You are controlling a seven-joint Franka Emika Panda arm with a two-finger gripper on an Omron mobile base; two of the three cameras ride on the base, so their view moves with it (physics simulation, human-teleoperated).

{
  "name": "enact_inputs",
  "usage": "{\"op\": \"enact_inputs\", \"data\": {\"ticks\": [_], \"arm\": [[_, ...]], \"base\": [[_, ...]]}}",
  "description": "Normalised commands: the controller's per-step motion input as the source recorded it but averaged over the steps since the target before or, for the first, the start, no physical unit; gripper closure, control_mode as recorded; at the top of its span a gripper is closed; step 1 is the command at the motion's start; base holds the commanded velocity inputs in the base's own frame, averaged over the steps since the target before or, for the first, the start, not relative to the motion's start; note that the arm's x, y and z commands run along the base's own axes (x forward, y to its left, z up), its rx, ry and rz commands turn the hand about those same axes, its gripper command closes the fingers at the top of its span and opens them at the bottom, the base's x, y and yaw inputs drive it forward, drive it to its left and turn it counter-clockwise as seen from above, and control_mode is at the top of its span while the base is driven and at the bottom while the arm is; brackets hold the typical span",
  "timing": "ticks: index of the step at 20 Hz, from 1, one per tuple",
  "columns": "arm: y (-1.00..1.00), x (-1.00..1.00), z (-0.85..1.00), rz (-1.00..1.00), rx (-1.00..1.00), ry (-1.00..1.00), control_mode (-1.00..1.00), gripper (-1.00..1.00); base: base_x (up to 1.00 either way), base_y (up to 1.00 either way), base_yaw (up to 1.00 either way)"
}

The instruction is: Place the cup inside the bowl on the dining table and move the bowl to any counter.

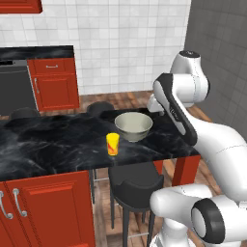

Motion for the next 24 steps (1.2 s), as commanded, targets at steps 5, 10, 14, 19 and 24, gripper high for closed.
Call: {"op": "enact_inputs", "data": {"ticks": [5, 10, 14, 19, 24], "arm": [[0.0, 0.0, -0.01, 0.0, 0.0, 0.01, -1.0, -1.0], [0.0, 0.0, 0.0, 0.0, 0.0, 0.0, -1.0, -1.0], [0.11, 0.0, -0.09, 0.0, 0.0, 0.0, -1.0, -1.0], [0.29, 0.0, -0.08, -0.01, 0.0, 0.0, -1.0, -1.0], [0.28, 0.0, -0.03, -0.01, 0.0, 0.0, -1.0, -1.0]], "base": [[0.0, 0.0, 0.0], [0.0, 0.0, 0.0], [0.0, 0.0, 0.0], [0.0, 0.0, 0.0], [0.0, 0.0, 0.0]]}}
